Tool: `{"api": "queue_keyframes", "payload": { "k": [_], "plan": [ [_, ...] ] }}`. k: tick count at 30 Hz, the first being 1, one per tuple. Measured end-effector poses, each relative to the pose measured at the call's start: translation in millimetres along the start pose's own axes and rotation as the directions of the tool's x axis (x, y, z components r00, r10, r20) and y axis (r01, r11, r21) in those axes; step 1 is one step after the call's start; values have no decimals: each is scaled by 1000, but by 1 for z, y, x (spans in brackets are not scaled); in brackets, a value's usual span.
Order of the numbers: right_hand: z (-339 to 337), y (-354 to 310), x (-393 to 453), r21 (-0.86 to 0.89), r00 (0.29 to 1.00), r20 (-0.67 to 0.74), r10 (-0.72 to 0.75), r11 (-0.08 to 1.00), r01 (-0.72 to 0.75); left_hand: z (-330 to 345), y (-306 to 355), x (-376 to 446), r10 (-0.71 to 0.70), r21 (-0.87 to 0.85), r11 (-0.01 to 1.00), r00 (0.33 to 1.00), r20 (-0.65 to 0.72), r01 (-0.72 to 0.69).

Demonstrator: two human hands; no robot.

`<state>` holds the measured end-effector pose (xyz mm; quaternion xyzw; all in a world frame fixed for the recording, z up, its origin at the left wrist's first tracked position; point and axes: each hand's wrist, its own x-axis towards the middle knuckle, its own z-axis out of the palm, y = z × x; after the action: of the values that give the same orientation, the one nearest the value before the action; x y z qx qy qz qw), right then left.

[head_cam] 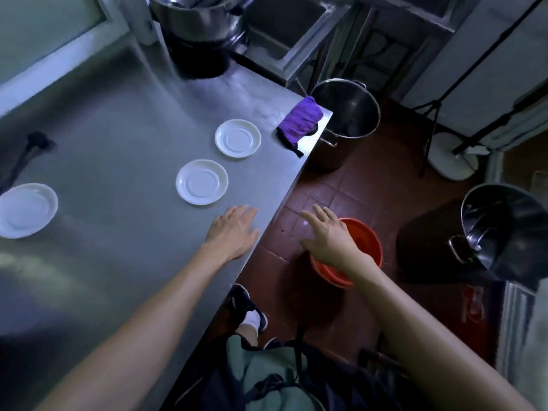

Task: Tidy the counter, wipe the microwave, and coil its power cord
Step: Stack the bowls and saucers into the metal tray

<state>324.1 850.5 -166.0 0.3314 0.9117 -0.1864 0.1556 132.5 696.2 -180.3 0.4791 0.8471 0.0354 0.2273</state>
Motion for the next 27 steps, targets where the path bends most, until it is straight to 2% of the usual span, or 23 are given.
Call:
{"api": "queue_keyframes", "payload": {
  "k": [4,12,18,27],
  "plan": [
    [-24,-15,46,-44,1000,-5,-30,999,30,-17,-19,26,-16,-31,999,1000,-24,15],
    [-43,-68,125,-147,984,58,-171,973,178,-32,-76,40,-162,-97,983,985,-57,156],
    [-48,-90,187,-206,954,140,-264,935,288,-23,-102,48,-306,-146,944,951,-47,296],
    [-60,-100,281,-269,894,212,-395,856,442,-28,-106,88,-460,-109,885,885,-69,452]
  ]
}}
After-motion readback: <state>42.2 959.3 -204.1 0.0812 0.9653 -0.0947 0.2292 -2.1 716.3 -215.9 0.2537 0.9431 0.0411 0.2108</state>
